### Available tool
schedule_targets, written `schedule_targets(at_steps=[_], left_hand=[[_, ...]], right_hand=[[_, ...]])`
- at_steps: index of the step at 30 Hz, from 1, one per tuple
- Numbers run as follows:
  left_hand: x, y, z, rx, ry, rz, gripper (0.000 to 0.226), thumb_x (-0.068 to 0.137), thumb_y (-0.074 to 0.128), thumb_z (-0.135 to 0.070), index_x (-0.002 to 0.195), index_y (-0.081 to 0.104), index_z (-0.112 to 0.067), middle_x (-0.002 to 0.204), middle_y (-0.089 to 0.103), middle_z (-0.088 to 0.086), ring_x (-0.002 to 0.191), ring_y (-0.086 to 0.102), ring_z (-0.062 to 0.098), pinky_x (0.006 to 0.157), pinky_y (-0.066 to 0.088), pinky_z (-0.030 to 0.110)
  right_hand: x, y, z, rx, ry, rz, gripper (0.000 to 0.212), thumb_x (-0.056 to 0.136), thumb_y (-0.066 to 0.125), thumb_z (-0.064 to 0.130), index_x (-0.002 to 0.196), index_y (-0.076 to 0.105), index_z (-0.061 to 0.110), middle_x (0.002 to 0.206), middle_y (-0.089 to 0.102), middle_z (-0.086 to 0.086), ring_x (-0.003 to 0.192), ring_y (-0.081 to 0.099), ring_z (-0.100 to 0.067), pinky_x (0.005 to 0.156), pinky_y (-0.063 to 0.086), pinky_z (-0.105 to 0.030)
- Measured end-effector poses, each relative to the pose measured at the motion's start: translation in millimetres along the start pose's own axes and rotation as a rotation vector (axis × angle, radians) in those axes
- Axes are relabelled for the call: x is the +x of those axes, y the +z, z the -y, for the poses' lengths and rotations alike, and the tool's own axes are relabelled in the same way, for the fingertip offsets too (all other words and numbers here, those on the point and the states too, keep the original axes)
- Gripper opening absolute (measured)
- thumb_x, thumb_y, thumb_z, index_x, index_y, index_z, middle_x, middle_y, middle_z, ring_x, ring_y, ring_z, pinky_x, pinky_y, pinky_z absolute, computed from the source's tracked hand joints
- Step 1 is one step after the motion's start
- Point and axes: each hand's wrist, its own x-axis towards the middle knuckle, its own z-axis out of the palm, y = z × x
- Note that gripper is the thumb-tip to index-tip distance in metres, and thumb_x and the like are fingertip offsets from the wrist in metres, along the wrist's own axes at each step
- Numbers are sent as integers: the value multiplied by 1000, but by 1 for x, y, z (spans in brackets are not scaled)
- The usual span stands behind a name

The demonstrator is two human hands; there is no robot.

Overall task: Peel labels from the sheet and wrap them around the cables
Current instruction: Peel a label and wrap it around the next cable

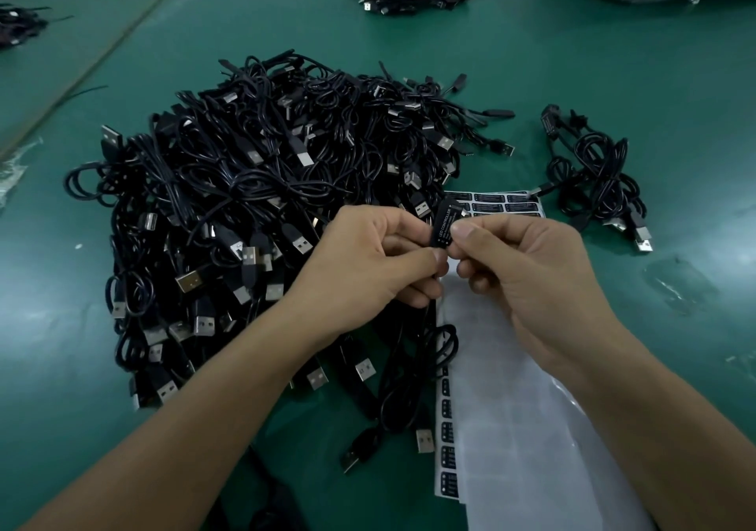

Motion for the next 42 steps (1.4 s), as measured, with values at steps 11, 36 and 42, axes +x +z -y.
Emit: schedule_targets(at_steps=[11, 36, 42], left_hand=[[0, 0, 0, 10, 1, 22, 9, 88, 74, -5, 96, 69, -5, 77, 76, 11, 63, 73, 15, 55, 55, 20], [1, -1, 2, 7, 2, 37, 9, 88, 74, -7, 94, 68, -5, 76, 76, 10, 63, 73, 14, 54, 55, 20], [1, 0, 2, 15, 3, 42, 8, 87, 75, -8, 93, 69, -7, 76, 76, 10, 63, 73, 14, 55, 55, 20]], right_hand=[[0, 2, -3, -19, -21, -35, 24, 90, 72, 15, 67, 75, 21, 65, 69, 2, 55, 56, -5, 49, 43, -15], [0, 7, -6, -90, -92, -84, 20, 90, 73, 17, 71, 75, 23, 63, 69, 4, 54, 56, -2, 52, 44, -14], [0, 6, -8, -107, -100, -97, 23, 89, 73, 19, 67, 75, 25, 63, 69, 3, 55, 57, -3, 52, 44, -15]])
